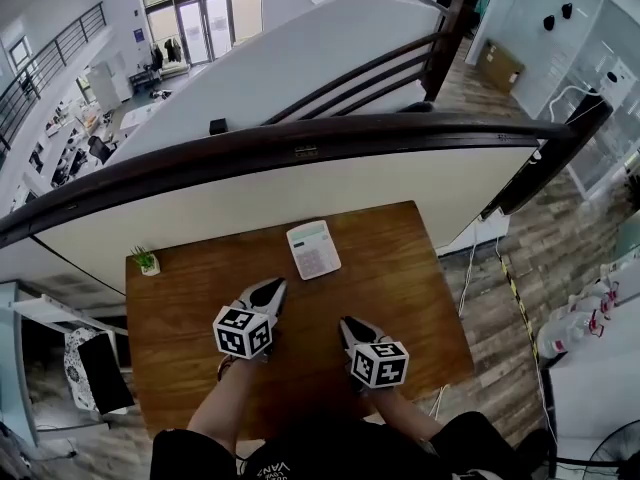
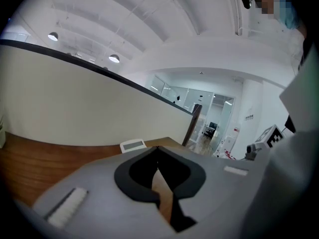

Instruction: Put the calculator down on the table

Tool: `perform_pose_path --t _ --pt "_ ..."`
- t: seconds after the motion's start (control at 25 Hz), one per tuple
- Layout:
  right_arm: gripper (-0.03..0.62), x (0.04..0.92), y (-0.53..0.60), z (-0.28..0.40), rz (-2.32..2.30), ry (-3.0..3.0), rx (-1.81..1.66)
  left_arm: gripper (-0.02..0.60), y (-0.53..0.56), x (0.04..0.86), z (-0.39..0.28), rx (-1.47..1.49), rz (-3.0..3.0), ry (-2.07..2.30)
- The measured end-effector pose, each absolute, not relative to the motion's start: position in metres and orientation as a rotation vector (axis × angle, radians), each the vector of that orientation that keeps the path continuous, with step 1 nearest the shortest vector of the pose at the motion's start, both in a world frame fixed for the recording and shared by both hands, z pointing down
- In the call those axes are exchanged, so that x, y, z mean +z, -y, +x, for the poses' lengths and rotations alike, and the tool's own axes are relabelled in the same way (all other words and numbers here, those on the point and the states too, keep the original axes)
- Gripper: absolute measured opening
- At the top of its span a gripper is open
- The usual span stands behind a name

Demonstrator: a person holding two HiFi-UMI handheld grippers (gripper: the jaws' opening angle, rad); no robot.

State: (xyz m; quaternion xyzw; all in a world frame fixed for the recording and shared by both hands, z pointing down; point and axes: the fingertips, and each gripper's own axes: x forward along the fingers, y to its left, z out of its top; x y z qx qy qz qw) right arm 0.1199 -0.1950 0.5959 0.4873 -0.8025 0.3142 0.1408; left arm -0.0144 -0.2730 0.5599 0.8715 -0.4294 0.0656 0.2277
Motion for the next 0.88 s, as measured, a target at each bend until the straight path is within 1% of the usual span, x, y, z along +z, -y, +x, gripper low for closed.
perform_pose_path --t 0.16,0.4,0.6,0.88 --pt "0.046 0.59 0.173 0.112 1.433 2.326 0.892 0.011 0.233 0.555 -0.019 0.213 2.431 1.157" --pt "0.038 0.574 0.143 0.097 1.47 2.347 0.859 0.011 0.181 0.546 -0.034 0.163 2.425 1.113" --pt "0.027 0.563 0.118 0.076 1.504 2.375 0.827 0.011 0.145 0.55 -0.055 0.168 2.419 1.091" --pt "0.02 0.56 0.082 0.053 1.531 2.384 0.798 0.011 0.108 0.552 -0.067 0.193 2.453 1.053"
